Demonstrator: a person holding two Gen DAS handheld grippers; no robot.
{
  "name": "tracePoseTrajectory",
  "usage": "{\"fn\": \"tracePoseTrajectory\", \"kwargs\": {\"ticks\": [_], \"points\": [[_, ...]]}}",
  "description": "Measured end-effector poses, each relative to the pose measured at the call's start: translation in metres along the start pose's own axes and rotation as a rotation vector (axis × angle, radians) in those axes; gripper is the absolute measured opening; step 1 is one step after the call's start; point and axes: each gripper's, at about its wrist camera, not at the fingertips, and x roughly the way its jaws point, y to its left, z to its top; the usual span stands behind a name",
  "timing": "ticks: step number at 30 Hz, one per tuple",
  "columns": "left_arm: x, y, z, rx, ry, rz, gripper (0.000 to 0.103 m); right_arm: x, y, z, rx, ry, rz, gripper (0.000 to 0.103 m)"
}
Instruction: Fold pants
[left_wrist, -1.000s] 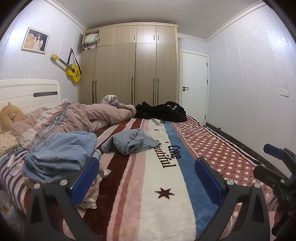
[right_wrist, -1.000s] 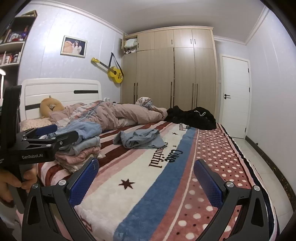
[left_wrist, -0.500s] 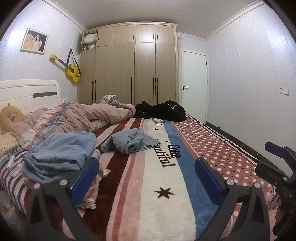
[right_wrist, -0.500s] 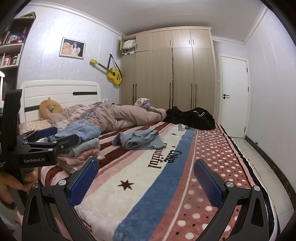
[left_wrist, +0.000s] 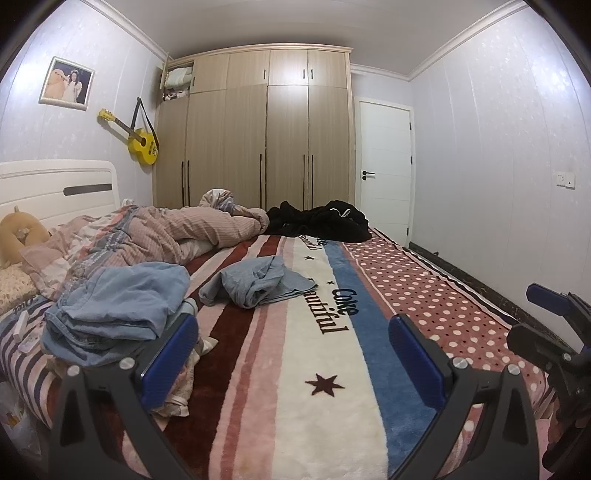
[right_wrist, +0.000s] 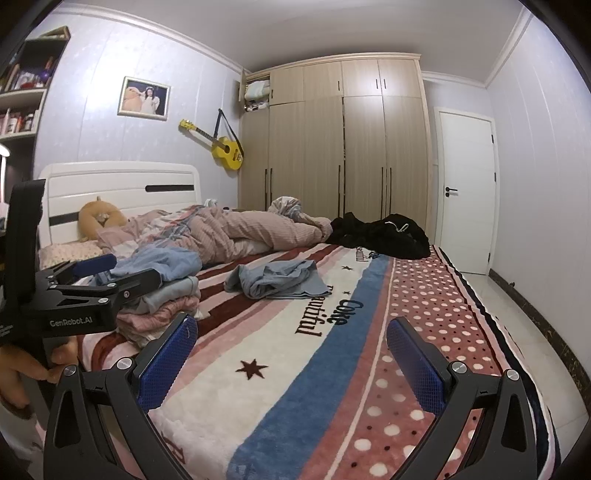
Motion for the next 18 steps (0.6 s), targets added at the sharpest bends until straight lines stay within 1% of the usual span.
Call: {"fn": "tracePoseTrajectory", "kwargs": {"ticks": [18], "points": [[-0.0021,0.0011,0.0019,0.003,-0.002,-0.003,0.102,0.0000,-0.0007,-0.0006,0.002,-0.002,0.000,0.102]]}}
